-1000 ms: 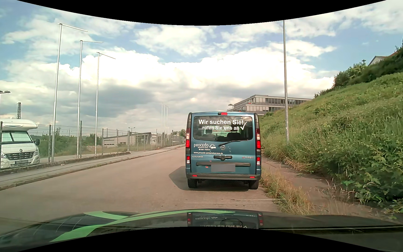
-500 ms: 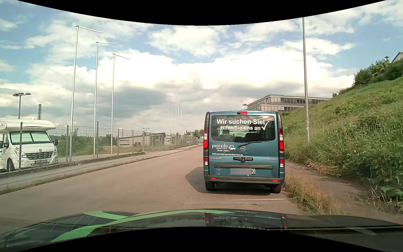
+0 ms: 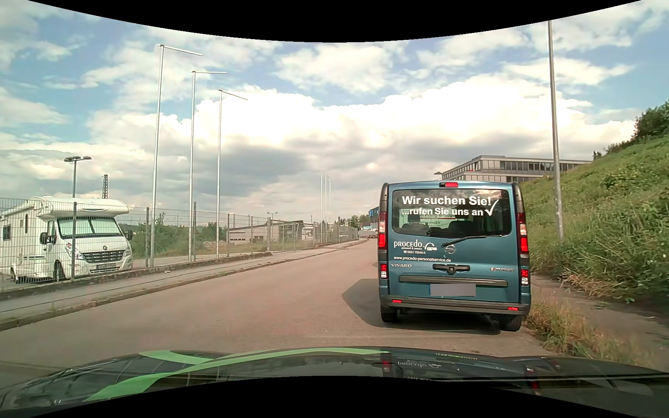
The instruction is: Follow the waypoints while adhering to traffic rules and regulations
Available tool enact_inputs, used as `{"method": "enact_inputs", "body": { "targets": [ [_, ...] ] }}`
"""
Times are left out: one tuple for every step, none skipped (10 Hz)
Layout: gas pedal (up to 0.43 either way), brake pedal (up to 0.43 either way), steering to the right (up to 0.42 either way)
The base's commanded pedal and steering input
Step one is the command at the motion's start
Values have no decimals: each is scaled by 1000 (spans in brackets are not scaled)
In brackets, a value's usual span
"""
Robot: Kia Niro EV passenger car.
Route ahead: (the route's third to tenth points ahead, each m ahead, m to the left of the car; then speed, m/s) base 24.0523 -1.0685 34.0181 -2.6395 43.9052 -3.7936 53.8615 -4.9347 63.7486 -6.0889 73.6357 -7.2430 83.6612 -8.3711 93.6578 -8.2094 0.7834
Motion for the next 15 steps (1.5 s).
{"method": "enact_inputs", "body": {
  "targets": [
    [79,0,-969],
    [79,0,-965],
    [79,0,-956],
    [79,0,-944],
    [79,0,-920],
    [79,0,-888],
    [79,0,-854],
    [79,0,-819],
    [79,0,-771],
    [79,0,-730],
    [79,0,-694],
    [79,0,-646],
    [79,0,-594],
    [79,0,-530],
    [79,0,-459]
  ]
}}
